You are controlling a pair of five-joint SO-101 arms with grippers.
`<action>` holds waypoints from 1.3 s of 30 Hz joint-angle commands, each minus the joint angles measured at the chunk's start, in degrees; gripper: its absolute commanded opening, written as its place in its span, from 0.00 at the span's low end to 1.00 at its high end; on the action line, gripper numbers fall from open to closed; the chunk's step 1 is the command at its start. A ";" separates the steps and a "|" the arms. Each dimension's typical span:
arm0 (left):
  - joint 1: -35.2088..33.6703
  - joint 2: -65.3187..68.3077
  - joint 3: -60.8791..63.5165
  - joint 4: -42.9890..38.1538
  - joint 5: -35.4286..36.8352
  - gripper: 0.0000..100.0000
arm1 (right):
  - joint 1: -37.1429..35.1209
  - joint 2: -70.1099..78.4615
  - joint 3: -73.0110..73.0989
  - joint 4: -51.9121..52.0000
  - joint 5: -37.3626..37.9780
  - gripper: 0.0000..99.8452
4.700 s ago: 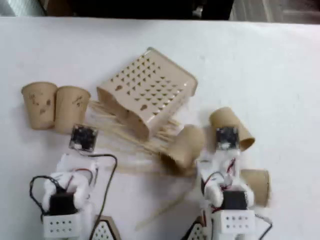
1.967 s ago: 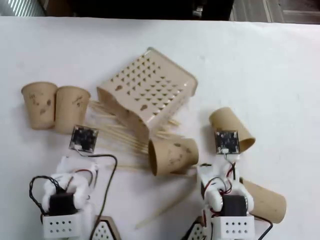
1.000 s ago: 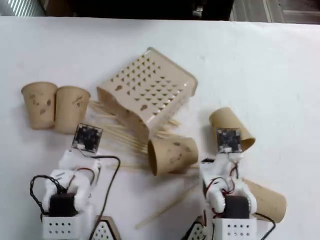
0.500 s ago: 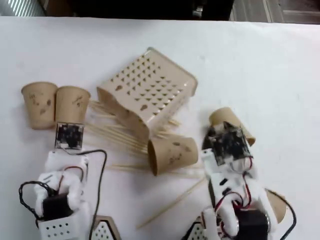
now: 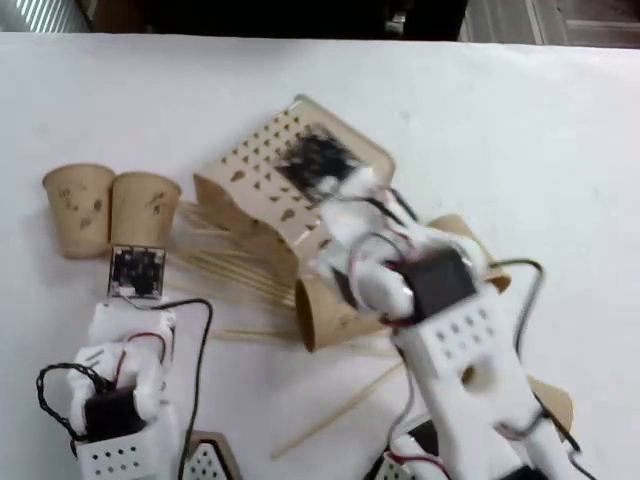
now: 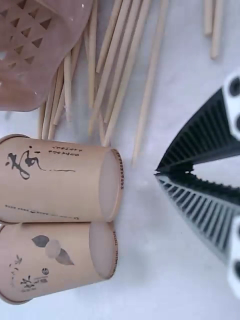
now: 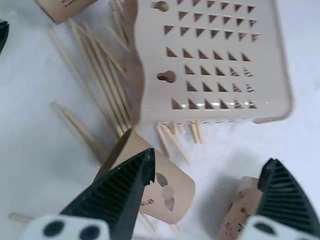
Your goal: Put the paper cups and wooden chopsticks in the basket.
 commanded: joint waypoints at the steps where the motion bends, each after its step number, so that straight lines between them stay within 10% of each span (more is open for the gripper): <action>1: -0.57 0.40 -1.85 -0.53 -0.18 0.03 | -5.49 5.23 -2.99 -2.24 0.53 0.35; 23: -0.57 0.40 -0.88 -1.76 -0.18 0.03 | -2.07 29.32 -2.99 -23.96 6.59 0.35; 32: -0.57 0.40 -0.88 -1.76 -0.18 0.03 | 3.03 29.58 -3.25 -28.79 12.13 0.08; 39: -0.57 0.40 -0.88 -1.67 -0.18 0.03 | 6.81 24.40 -3.34 -30.02 11.96 0.05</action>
